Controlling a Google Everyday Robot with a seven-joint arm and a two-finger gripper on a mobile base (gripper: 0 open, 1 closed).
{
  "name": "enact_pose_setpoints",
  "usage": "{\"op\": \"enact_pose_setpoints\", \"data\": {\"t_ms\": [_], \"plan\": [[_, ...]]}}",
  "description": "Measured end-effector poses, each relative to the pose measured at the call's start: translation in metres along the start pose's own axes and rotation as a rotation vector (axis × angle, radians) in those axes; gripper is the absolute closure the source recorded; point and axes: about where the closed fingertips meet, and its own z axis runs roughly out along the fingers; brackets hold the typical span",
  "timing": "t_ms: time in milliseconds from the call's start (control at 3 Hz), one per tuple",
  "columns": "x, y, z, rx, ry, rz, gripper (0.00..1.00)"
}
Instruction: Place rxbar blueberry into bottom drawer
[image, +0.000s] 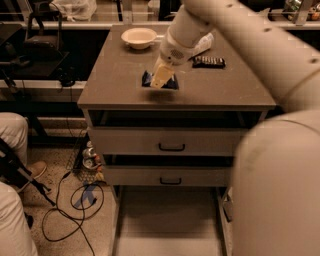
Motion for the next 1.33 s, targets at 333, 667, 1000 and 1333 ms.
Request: {"op": "enact_pose_setpoints", "data": {"t_ms": [333, 667, 1000, 1333], "plan": [[0.039, 0.039, -0.055, 0.068, -0.064, 0.101, 1.00], [0.100, 0.085, -0.049, 0.019, -0.112, 0.256, 1.00], [0.123, 0.096, -0.050, 0.012, -0.107, 0.300, 1.00], [0.121, 0.095, -0.049, 0.011, -0.108, 0.296, 1.00]]}}
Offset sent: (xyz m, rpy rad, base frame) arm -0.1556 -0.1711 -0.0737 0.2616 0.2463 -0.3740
